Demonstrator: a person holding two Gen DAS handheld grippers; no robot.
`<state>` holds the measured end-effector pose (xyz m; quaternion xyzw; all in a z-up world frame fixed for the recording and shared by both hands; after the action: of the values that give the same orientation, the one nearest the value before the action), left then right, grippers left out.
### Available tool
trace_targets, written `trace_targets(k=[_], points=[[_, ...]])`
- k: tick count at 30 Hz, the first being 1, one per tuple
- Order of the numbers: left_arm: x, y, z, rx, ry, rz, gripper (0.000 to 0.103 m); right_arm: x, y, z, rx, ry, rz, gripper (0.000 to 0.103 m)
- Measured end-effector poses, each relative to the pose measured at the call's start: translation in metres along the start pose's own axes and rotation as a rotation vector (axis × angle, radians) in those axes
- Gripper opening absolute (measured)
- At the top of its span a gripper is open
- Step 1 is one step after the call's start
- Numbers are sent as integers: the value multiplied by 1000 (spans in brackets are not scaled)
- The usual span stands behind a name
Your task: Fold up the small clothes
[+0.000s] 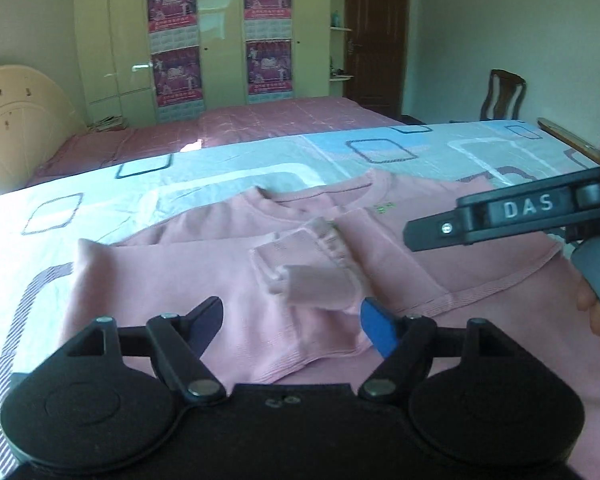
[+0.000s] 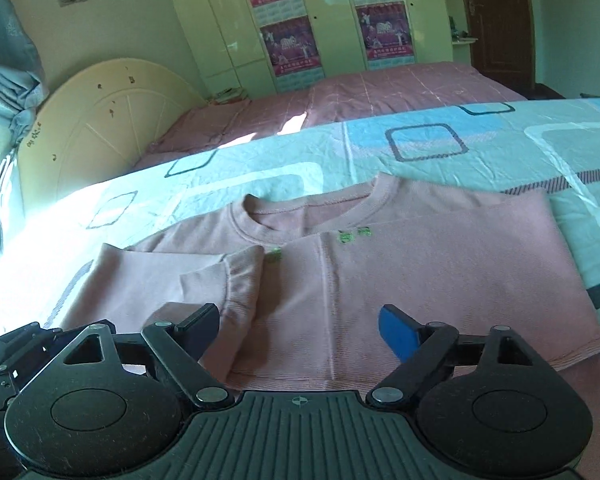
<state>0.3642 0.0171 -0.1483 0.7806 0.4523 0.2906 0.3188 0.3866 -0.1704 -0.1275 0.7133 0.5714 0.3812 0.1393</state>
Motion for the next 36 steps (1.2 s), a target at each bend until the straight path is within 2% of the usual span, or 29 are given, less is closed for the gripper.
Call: trace_targets(k=[3, 10, 11, 13, 15, 17, 18, 19, 20, 21, 23, 24, 26, 29, 33, 36], points=[[29, -21, -11, 42, 85, -41, 75, 24, -10, 9, 20, 19, -85, 86], [72, -69, -23, 162, 249, -147, 74, 63, -37, 52, 62, -27, -274, 83], [75, -74, -22, 169, 266, -155, 73, 67, -40, 59, 60, -45, -308, 78], [81, -79, -19, 162, 275, -167, 72, 70, -44, 69, 71, -83, -340, 52], [84, -78, -14, 144, 280, -171, 72, 68, -42, 74, 74, -90, -325, 47], [89, -77, -11, 125, 301, -164, 70, 64, -36, 71, 68, -76, -291, 28], [91, -75, -8, 118, 307, -168, 65, 62, -30, 66, 56, -69, -267, 18], [94, -74, -6, 114, 305, -177, 61, 59, -22, 59, 35, -65, -247, 17], [97, -72, -3, 108, 300, -189, 53, 56, -16, 54, 13, -65, -230, 17], [99, -71, -2, 100, 299, -195, 40, 53, -8, 46, -10, -67, -211, 15], [103, -68, 0, 92, 307, -204, 25, 42, 5, 34, -43, -70, -167, 13], [105, -68, 1, 90, 292, -230, 21, 34, 14, 26, -64, -79, -142, 5], [107, -68, 0, 87, 278, -259, 18, 18, 24, 17, -81, -87, -93, 5], [103, -69, -4, 80, 276, -248, 14, -8, 27, 10, -84, -132, -37, 5], [101, -71, -4, 95, 264, -236, 14, -42, 14, 20, 6, -175, 42, 6], [103, -72, -3, 114, 251, -243, 14, -57, 5, 21, 32, -210, 52, 6]])
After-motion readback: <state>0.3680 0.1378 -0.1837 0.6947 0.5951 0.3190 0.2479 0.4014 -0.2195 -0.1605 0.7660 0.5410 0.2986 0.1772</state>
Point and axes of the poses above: each gripper's, at about its wrist camera, not at the fingertips, and z roughly the way its jaws point, x to its left, y to its top, the point moved 4 cm from there along z, roughly the way its jaws point, and after that the axes turned 9 degrees about z, right-handed, at the moved point
